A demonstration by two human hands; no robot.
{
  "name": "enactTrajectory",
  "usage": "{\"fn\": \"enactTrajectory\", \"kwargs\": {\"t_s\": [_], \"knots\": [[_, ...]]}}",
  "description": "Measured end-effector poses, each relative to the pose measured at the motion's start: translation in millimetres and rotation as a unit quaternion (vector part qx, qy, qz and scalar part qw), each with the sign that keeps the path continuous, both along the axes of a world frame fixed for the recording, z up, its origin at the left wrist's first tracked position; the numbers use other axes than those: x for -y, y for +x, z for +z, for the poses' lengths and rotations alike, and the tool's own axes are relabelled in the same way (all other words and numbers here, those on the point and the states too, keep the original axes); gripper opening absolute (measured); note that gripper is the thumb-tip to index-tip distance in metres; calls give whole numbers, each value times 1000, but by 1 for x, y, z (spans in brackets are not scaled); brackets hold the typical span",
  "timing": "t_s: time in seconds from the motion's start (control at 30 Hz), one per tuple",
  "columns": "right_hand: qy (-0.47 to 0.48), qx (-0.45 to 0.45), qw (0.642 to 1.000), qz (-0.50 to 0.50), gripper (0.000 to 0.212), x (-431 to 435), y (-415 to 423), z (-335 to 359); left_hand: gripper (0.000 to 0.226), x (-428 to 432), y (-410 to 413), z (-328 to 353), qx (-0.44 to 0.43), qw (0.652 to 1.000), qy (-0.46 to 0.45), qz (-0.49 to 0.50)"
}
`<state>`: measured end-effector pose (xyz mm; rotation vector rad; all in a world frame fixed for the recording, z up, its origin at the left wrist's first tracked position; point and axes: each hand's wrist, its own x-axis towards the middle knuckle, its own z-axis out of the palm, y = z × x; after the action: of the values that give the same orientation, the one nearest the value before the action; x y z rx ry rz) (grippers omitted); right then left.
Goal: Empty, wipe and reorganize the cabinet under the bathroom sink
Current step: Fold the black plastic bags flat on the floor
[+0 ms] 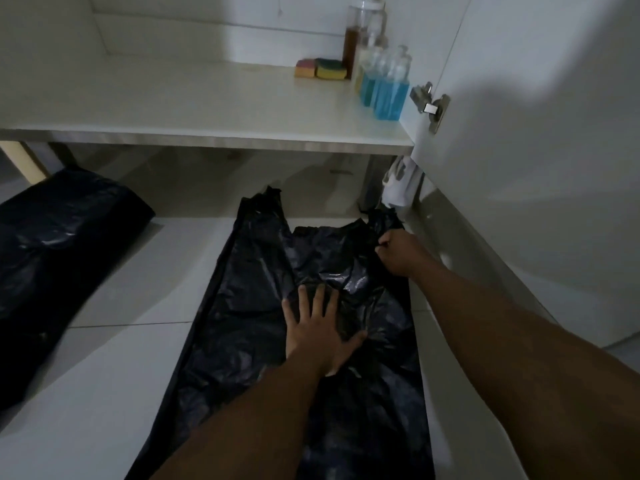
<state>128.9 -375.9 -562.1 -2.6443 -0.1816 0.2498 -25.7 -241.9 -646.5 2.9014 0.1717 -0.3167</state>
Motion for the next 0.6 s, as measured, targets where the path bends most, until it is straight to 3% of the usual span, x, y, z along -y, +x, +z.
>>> {"fn": "enactTrajectory", "kwargs": {"t_s": [0.1, 0.23, 0.3, 0.37, 0.43, 0.5, 0.6], "knots": [[-23, -34, 999, -3, 37, -2, 8, -7, 101, 1, -5, -9, 42, 999, 16, 8], [-1, -35, 999, -22, 14, -5, 13, -12, 104, 0, -5, -6, 36, 999, 25, 5], [105, -28, 992, -70, 18, -9, 23, -9, 103, 0, -5, -5, 34, 999, 21, 4], [272, -60, 948, -155, 22, -8, 33, 2, 102, 1, -5, -6, 37, 999, 19, 3], [378, -114, 899, -187, 22, -4, 42, 12, 102, 2, -5, -6, 39, 999, 19, 2], [393, -120, 894, -180, 32, -1, 45, 17, 103, 1, -5, -7, 41, 999, 20, 4], [383, -19, 901, -205, 43, 4, 53, 8, 106, 1, -6, -5, 36, 999, 17, 7]]}}
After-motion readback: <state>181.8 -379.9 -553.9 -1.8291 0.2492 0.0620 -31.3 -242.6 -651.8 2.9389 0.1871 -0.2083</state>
